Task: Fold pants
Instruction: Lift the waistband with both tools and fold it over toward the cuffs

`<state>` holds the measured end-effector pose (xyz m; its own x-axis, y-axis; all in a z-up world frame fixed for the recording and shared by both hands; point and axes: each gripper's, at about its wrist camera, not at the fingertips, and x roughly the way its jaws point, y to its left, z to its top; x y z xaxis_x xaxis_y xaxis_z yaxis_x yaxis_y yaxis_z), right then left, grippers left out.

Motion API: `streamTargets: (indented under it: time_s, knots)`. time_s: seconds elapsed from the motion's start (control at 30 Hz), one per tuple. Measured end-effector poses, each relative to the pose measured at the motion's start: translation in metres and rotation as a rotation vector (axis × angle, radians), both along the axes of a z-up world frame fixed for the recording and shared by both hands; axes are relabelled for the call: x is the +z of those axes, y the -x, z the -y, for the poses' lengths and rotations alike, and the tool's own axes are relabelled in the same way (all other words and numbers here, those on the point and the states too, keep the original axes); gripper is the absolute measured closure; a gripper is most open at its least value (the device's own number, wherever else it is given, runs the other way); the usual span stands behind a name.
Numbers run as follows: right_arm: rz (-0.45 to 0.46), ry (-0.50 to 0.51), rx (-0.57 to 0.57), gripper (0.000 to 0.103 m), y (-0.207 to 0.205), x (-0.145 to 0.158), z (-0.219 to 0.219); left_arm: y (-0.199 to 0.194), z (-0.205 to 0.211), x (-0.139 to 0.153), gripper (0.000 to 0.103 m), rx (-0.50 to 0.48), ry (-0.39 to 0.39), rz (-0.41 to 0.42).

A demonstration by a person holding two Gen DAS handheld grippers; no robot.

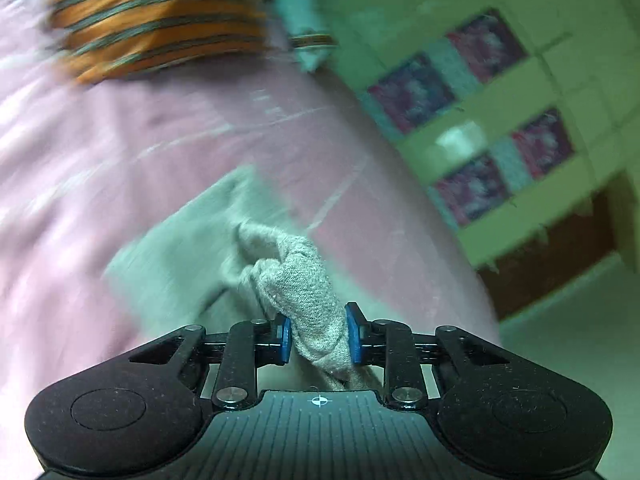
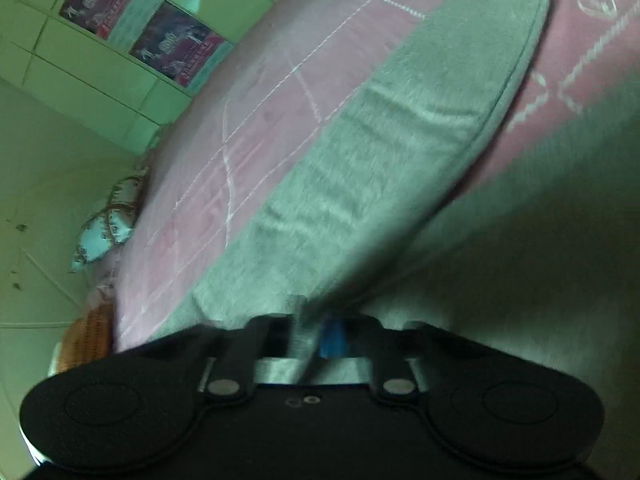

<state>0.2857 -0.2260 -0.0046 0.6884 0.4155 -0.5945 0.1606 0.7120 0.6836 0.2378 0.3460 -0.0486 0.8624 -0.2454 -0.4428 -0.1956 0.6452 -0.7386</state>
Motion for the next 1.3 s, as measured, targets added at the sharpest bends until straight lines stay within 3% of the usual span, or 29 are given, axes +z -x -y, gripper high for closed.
streamTargets:
  time_s: [0.07, 0.1, 0.17, 0.2, 0.27, 0.3, 0.33, 0.4, 0.43, 0.47, 0.5, 0.63, 0.8, 0.87, 0.9, 0.93, 1.03, 1.13, 1.2, 1.27, 1.3]
  knots:
    - [0.167, 0.031, 0.046, 0.103, 0.021, 0.044, -0.001, -0.011, -0.013, 0.037, 0.076, -0.064, -0.035, 0.135]
    - [0.230, 0.049, 0.064, 0.103, 0.035, 0.062, -0.002, -0.013, -0.021, 0.050, 0.076, -0.083, -0.044, 0.163]
    - [0.301, 0.087, 0.108, 0.103, 0.065, 0.079, -0.003, -0.011, -0.034, 0.054, 0.076, -0.116, -0.058, 0.164]
    - [0.303, 0.107, 0.130, 0.103, 0.081, 0.074, -0.006, -0.009, -0.036, 0.042, 0.076, -0.140, -0.078, 0.119]
    - [0.211, 0.174, 0.177, 0.103, 0.095, 0.035, -0.018, -0.009, -0.035, -0.004, 0.076, -0.169, -0.152, -0.102]
    - [0.099, 0.207, 0.207, 0.103, 0.093, 0.007, -0.022, -0.007, -0.033, -0.026, 0.077, -0.182, -0.187, -0.186]
    - [-0.014, 0.182, 0.213, 0.103, 0.090, -0.021, -0.021, 0.001, -0.033, -0.036, 0.077, -0.173, -0.178, -0.165]
    - [0.010, 0.096, 0.147, 0.103, 0.099, -0.032, -0.010, 0.011, -0.038, -0.040, 0.077, -0.119, -0.097, -0.123]
    - [0.013, 0.088, 0.128, 0.103, 0.100, -0.030, -0.009, 0.011, -0.036, -0.040, 0.077, -0.111, -0.101, -0.120]
    - [0.016, 0.097, 0.111, 0.095, 0.100, -0.027, -0.009, 0.010, -0.033, -0.039, 0.077, -0.106, -0.113, -0.121]
    - [0.012, 0.112, 0.110, 0.094, 0.101, -0.027, -0.010, 0.008, -0.032, -0.039, 0.077, -0.102, -0.115, -0.121]
    - [-0.030, 0.131, 0.116, 0.101, 0.093, -0.026, -0.008, 0.006, -0.029, -0.034, 0.077, -0.100, -0.122, -0.117]
    - [0.093, 0.094, 0.151, 0.103, 0.112, 0.013, -0.004, 0.024, -0.047, -0.006, 0.077, -0.074, -0.164, 0.011]
    - [0.087, 0.114, 0.188, 0.103, 0.116, 0.009, -0.008, 0.018, -0.049, -0.016, 0.077, -0.086, -0.216, -0.062]
    - [0.042, 0.159, 0.207, 0.103, 0.113, -0.004, -0.013, 0.010, -0.047, -0.028, 0.077, -0.109, -0.233, -0.131]
    - [-0.007, 0.185, 0.211, 0.103, 0.110, -0.018, -0.016, 0.009, -0.044, -0.034, 0.077, -0.114, -0.241, -0.141]
    - [-0.020, 0.102, 0.142, 0.103, 0.107, -0.031, -0.008, 0.012, -0.046, -0.027, 0.077, -0.100, -0.231, -0.125]
    - [0.022, 0.121, 0.149, 0.103, 0.118, -0.022, -0.003, 0.016, -0.040, -0.014, 0.077, -0.110, -0.266, -0.062]
    - [0.063, 0.130, 0.165, 0.103, 0.122, -0.015, -0.001, 0.012, -0.035, -0.025, 0.077, -0.126, -0.328, -0.148]
    - [-0.019, 0.147, 0.184, 0.103, 0.112, -0.031, -0.003, 0.016, -0.038, -0.028, 0.077, -0.104, -0.301, -0.144]
    - [-0.019, 0.119, 0.181, 0.103, 0.110, -0.033, 0.001, 0.019, -0.037, -0.025, 0.077, -0.087, -0.291, -0.141]
